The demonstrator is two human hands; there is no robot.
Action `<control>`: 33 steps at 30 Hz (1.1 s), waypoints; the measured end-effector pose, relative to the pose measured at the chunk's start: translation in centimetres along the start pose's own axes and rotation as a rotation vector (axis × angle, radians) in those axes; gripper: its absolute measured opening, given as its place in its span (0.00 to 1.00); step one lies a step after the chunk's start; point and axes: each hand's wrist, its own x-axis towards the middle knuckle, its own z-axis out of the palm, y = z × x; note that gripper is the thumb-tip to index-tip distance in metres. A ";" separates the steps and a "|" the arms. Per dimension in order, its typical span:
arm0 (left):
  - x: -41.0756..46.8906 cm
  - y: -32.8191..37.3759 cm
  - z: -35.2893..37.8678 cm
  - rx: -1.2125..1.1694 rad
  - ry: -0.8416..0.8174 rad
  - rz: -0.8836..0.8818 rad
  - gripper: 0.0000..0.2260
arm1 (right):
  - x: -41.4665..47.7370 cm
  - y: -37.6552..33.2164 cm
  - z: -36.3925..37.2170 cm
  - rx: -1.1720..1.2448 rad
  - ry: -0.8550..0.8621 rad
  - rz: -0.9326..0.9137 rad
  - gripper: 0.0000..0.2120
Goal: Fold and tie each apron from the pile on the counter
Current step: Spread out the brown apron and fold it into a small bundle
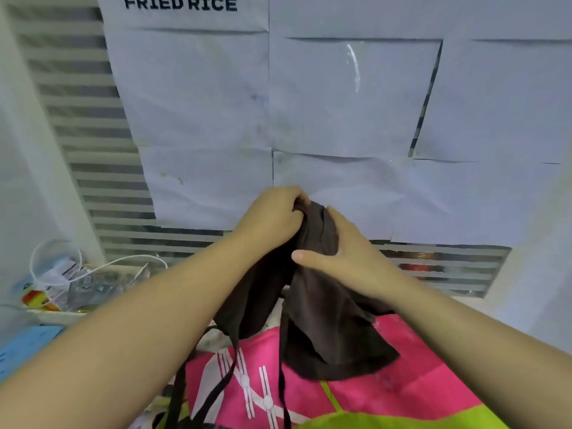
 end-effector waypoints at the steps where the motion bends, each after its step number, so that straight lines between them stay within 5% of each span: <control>1: 0.7 0.7 -0.3 0.029 -0.008 0.012 0.16 | -0.4 -0.3 0.8 -0.017 -0.016 0.013 0.41; 3: 1.6 1.9 -0.8 0.088 -0.010 0.023 0.15 | -0.7 0.0 2.3 -0.073 0.029 0.044 0.53; 6: 2.5 2.8 -2.0 0.146 -0.002 0.036 0.15 | -0.1 1.7 2.6 -0.066 0.098 0.158 0.50; 10: 3.1 2.9 -4.1 0.234 0.011 0.048 0.15 | 0.6 4.2 1.5 -0.064 0.153 0.258 0.06; 12: 3.1 2.7 -5.1 0.243 0.028 0.041 0.14 | 0.6 4.9 1.1 -0.028 0.132 0.285 0.15; 15: 3.1 2.6 -6.1 0.244 0.060 0.016 0.14 | 0.4 4.9 1.5 0.078 0.051 0.292 0.05; 19: 2.9 3.1 -6.4 0.242 0.078 0.002 0.13 | 0.4 3.4 3.0 0.134 -0.005 0.277 0.19; 23: 2.7 3.8 -6.9 0.243 0.102 0.011 0.13 | 0.9 3.1 3.2 0.055 0.080 0.315 0.08; 25: 2.5 3.7 -7.4 0.259 0.116 0.011 0.14 | 0.7 3.5 2.6 0.237 0.122 0.427 0.05; 28: 2.0 2.8 -8.0 0.329 0.112 -0.005 0.11 | 0.6 3.4 0.3 1.032 0.278 0.725 0.08; 30: 1.5 1.9 -7.8 0.402 0.087 -0.019 0.06 | 1.1 3.6 -1.6 1.426 0.392 0.757 0.11; 33: 0.6 0.4 -7.1 0.446 0.067 -0.050 0.05 | 1.8 2.9 -4.2 1.378 0.513 0.587 0.12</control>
